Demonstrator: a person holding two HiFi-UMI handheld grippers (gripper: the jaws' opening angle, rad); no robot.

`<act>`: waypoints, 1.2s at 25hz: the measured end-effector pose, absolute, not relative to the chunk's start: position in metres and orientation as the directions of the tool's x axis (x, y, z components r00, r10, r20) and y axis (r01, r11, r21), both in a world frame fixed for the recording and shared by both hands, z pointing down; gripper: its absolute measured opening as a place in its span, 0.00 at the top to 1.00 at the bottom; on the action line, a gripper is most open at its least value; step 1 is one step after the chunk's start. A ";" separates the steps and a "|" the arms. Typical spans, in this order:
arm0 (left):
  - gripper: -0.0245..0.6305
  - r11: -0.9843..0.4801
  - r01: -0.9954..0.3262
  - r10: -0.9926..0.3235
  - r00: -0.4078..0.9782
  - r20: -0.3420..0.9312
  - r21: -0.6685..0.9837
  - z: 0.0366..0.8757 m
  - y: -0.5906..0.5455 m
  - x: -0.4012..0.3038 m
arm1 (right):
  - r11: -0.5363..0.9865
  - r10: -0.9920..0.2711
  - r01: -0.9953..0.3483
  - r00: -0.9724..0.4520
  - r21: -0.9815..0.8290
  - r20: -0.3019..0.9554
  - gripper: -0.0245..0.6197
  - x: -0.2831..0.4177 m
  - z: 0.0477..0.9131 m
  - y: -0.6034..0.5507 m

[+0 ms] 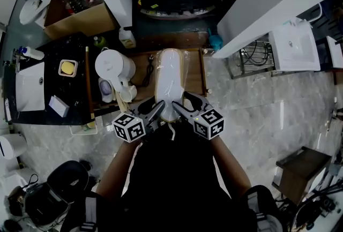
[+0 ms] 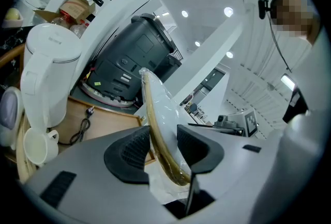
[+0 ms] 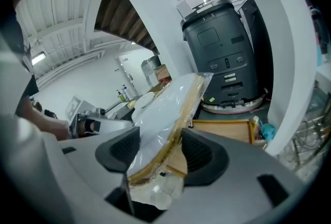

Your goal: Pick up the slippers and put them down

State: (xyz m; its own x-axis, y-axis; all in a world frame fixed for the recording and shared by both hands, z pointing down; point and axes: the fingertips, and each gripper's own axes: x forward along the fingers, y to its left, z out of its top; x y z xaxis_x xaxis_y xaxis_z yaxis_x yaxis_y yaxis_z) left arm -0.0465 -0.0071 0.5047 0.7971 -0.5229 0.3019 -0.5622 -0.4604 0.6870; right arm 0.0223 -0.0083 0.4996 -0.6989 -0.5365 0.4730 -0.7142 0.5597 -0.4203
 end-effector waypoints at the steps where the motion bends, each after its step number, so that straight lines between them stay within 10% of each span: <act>1: 0.72 -0.454 -0.564 -0.523 0.795 0.306 0.689 0.507 -0.008 -0.046 | 0.562 -0.530 -0.712 -0.701 -0.421 0.478 0.56 0.023 0.502 -0.010; 30: 0.72 -0.331 -0.619 -0.478 0.761 0.440 0.712 0.591 -0.042 -0.026 | 0.520 -0.380 -0.668 -0.739 -0.532 0.556 0.56 0.042 0.589 -0.050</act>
